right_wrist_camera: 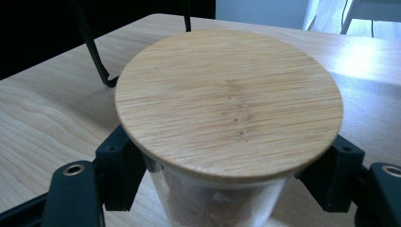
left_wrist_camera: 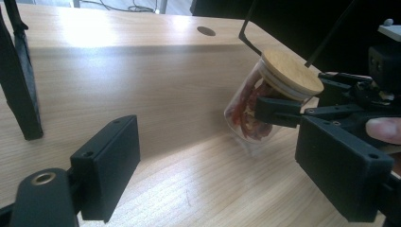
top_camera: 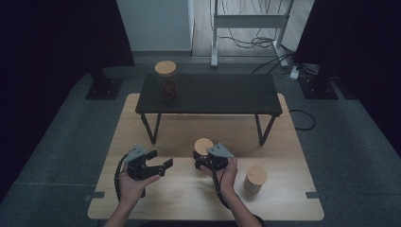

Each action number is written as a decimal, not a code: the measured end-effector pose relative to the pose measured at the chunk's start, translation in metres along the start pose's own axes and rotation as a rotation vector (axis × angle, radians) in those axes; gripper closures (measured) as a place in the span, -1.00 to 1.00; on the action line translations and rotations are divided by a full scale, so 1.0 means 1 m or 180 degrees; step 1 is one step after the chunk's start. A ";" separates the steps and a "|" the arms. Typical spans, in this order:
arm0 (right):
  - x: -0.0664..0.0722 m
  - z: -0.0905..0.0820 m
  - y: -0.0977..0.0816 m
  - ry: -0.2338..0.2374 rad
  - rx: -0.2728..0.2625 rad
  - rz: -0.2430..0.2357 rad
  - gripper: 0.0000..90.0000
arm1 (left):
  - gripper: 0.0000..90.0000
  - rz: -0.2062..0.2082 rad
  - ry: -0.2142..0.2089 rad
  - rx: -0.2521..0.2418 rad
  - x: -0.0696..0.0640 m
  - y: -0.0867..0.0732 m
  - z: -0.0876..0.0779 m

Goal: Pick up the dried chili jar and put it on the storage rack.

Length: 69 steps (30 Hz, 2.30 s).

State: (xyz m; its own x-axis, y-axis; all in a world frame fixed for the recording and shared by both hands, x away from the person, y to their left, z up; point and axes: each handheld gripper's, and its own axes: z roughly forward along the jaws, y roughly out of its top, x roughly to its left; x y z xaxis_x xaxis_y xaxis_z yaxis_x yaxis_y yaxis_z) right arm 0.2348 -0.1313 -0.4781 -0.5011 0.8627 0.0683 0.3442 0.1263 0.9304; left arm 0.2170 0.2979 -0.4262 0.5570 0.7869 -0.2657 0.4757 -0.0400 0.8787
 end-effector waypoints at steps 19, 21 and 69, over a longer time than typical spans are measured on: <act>-0.001 -0.024 0.002 0.0025 -0.0132 -0.0021 -0.44 | -0.68 -0.0001 0.0004 -0.0003 -0.001 0.000 -0.001; -0.001 -0.026 0.002 0.0026 -0.0148 -0.0021 -0.44 | -0.68 -0.0002 0.0004 -0.0002 -0.001 0.000 -0.001; -0.001 -0.047 0.017 0.0001 -0.0285 -0.0095 -0.44 | -0.67 -0.0014 0.0007 0.0024 -0.001 -0.001 0.001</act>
State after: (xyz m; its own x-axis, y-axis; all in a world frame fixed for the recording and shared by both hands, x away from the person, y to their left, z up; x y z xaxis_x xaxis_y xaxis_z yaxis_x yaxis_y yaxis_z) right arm 0.2038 -0.1532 -0.4448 -0.5103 0.8590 0.0400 0.2567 0.1077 0.9605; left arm 0.2168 0.2963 -0.4276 0.5533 0.7884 -0.2687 0.4831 -0.0411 0.8746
